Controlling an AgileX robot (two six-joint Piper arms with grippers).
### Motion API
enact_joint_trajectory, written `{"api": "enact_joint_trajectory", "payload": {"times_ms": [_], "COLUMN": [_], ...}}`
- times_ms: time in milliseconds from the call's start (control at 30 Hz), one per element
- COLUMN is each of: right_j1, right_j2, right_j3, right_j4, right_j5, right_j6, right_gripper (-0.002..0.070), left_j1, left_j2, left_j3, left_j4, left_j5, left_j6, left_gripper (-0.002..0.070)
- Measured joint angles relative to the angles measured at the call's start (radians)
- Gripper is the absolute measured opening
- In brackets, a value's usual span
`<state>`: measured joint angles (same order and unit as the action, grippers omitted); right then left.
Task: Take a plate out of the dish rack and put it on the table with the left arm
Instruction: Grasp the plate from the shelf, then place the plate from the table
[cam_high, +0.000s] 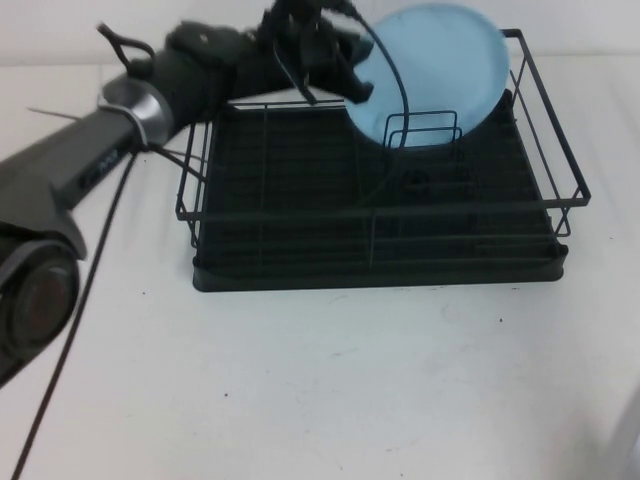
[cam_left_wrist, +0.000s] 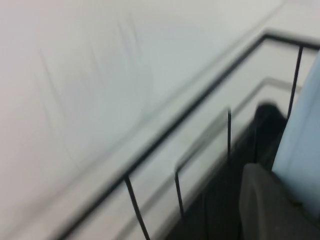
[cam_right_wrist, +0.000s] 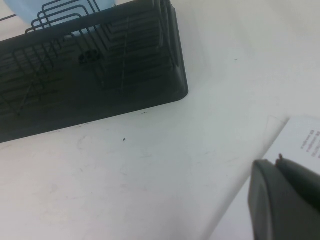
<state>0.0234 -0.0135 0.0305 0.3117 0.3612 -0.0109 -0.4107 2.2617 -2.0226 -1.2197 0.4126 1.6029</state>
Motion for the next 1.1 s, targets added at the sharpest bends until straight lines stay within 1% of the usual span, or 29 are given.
{"api": "enact_joint_trajectory", "payload": {"times_ms": [167, 233, 300, 333, 400, 500, 567, 633, 667, 733, 800, 867, 933, 1100], "right_j1": [0.000, 0.000, 0.000, 0.000, 0.000, 0.000, 0.000, 0.000, 0.000, 0.000, 0.000, 0.000, 0.000, 0.000], "right_j2": [0.000, 0.000, 0.000, 0.000, 0.000, 0.000, 0.000, 0.000, 0.000, 0.000, 0.000, 0.000, 0.000, 0.000], "right_j3": [0.000, 0.000, 0.000, 0.000, 0.000, 0.000, 0.000, 0.000, 0.000, 0.000, 0.000, 0.000, 0.000, 0.000], "right_j4": [0.000, 0.000, 0.000, 0.000, 0.000, 0.000, 0.000, 0.000, 0.000, 0.000, 0.000, 0.000, 0.000, 0.000], "right_j5": [0.000, 0.000, 0.000, 0.000, 0.000, 0.000, 0.000, 0.000, 0.000, 0.000, 0.000, 0.000, 0.000, 0.000], "right_j6": [0.000, 0.000, 0.000, 0.000, 0.000, 0.000, 0.000, 0.000, 0.000, 0.000, 0.000, 0.000, 0.000, 0.000], "right_gripper": [-0.0018, -0.0018, -0.0018, -0.0018, -0.0018, -0.0018, -0.0018, -0.0018, -0.0018, -0.0018, -0.0018, -0.0018, -0.0018, -0.0018], "left_j1": [0.000, 0.000, 0.000, 0.000, -0.002, -0.002, 0.013, 0.041, 0.062, 0.108, 0.145, 0.166, 0.166, 0.148], "left_j2": [-0.111, -0.170, -0.226, -0.259, -0.317, -0.401, -0.439, -0.454, -0.456, -0.456, -0.464, -0.489, -0.524, -0.613], "left_j3": [0.000, 0.000, 0.000, 0.000, 0.000, -0.006, -0.008, -0.008, -0.006, 0.024, 0.096, 0.217, 0.363, 0.741], "left_j4": [0.000, 0.006, 0.030, 0.059, 0.159, 0.382, 0.539, 0.638, 0.669, 0.673, 0.627, 0.556, 0.491, 0.308], "left_j5": [0.012, 0.041, 0.071, 0.086, 0.116, 0.207, 0.328, 0.479, 0.571, 0.718, 0.784, 0.802, 0.804, 0.791], "left_j6": [0.007, 0.004, -0.032, -0.079, -0.239, -0.570, -0.825, -1.008, -1.073, -1.129, -1.133, -1.116, -1.080, -0.917], "left_gripper": [0.0026, 0.0024, 0.0024, 0.0024, 0.0024, 0.0023, 0.0023, 0.0023, 0.0023, 0.0023, 0.0023, 0.0023, 0.0023, 0.0023]}}
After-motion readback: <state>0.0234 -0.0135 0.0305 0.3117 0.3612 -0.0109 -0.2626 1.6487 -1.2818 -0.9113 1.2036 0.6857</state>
